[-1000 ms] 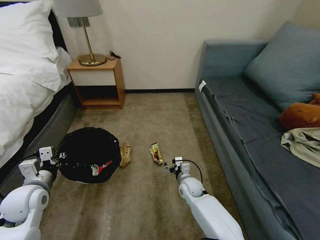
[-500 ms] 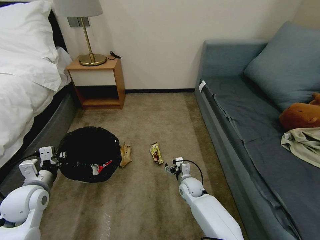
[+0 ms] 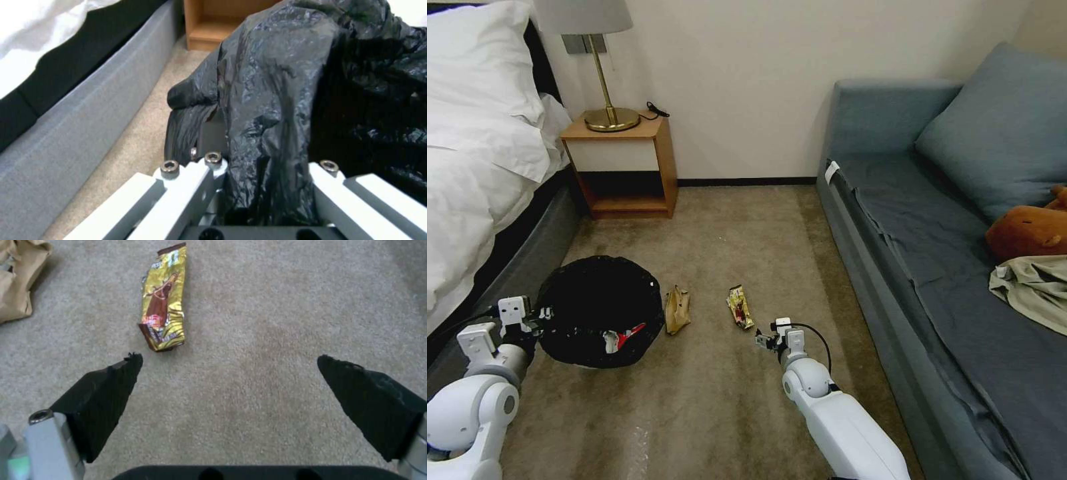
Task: Pick up the trash bin, then pick up the garbage on the floor and place it into the trash bin.
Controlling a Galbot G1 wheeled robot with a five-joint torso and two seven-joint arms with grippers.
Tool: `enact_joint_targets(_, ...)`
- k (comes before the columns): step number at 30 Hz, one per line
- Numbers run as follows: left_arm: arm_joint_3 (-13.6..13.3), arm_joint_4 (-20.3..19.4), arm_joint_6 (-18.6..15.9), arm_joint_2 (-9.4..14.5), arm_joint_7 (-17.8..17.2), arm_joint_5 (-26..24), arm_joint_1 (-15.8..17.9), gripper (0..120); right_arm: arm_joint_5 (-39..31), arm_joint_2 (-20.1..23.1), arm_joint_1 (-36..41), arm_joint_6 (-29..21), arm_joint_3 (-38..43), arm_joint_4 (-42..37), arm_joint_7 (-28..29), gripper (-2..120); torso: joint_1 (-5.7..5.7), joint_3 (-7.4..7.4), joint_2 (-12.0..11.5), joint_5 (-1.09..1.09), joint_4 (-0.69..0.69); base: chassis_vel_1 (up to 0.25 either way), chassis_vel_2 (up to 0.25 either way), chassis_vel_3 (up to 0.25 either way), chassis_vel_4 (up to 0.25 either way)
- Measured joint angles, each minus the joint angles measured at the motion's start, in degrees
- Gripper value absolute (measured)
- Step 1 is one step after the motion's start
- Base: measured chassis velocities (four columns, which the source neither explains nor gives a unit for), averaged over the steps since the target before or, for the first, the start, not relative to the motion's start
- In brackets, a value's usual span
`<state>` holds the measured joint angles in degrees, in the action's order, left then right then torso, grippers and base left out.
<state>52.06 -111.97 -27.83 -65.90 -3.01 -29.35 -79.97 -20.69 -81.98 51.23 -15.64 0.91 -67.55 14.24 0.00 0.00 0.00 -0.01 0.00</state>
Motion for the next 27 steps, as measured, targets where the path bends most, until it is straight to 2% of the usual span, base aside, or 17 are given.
enact_joint_targets(13,0.77,1.08,1.02,0.14,0.32,0.06,-0.21,4,1.62,-1.38,-0.57,1.00,-0.24,2.02,-0.32,100,0.00,0.00,0.00,0.00,0.00,0.000,0.000,0.000,0.000)
enact_joint_targets(27,0.97,2.35,1.09,0.71,0.40,0.09,1.22,4,2.49,-1.54,-1.11,2.41,-0.15,3.42,-0.98,100,0.00,0.00,0.00,0.00,0.00,0.000,0.000,0.000,0.000)
